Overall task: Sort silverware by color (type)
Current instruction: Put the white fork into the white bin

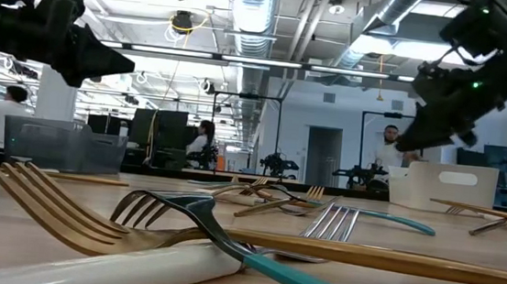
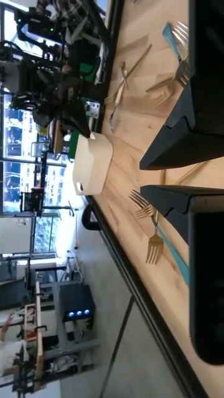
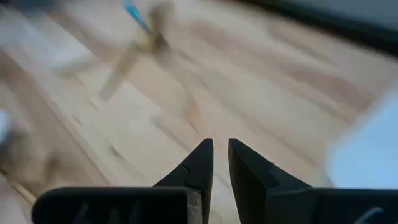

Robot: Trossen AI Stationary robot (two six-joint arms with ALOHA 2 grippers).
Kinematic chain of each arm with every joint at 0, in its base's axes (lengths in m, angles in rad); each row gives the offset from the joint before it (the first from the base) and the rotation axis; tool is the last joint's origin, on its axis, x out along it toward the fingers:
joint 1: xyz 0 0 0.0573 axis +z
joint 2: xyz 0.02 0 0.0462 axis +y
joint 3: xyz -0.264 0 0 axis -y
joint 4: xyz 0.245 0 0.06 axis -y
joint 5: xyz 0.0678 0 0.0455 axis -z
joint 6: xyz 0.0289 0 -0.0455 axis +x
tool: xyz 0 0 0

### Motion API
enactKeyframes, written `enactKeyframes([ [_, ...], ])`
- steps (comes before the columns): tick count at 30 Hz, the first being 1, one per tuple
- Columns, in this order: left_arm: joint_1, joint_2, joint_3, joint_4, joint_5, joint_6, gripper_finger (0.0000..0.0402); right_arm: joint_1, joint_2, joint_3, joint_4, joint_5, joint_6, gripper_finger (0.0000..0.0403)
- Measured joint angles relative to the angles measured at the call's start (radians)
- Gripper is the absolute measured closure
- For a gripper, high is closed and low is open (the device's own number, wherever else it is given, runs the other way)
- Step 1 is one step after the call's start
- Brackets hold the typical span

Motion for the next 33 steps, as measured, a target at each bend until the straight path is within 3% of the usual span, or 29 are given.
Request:
enactKeyframes([
  [4, 0.0, 0.0, 0.0, -0.004, -0.004, -0.01, 0.0359, 0.039, 0.029, 0.133, -0.304, -0.05, 0.127, 0.0325],
  [7, 0.0, 0.0, -0.001, -0.033, -0.004, -0.01, 0.0359, 0.11, 0.047, 0.184, -0.413, -0.049, 0.242, 0.0325],
  [15, -0.005, 0.006, -0.001, -0.11, -0.104, -0.079, 0.0358, 0.267, 0.144, 0.189, -0.478, 0.048, 0.468, 0.0325],
  [22, -0.064, 0.007, -0.002, -0.11, -0.073, -0.175, 0.0358, 0.367, 0.274, 0.189, -0.503, 0.026, 0.561, 0.0325],
  [27, -0.13, 0.017, -0.002, -0.112, -0.063, -0.204, 0.0358, 0.392, 0.379, 0.189, -0.497, 0.014, 0.666, 0.0325],
  [33, -0.188, 0.032, -0.002, -0.109, -0.165, -0.174, 0.0359, 0.397, 0.472, 0.189, -0.537, 0.0, 0.712, 0.0325],
])
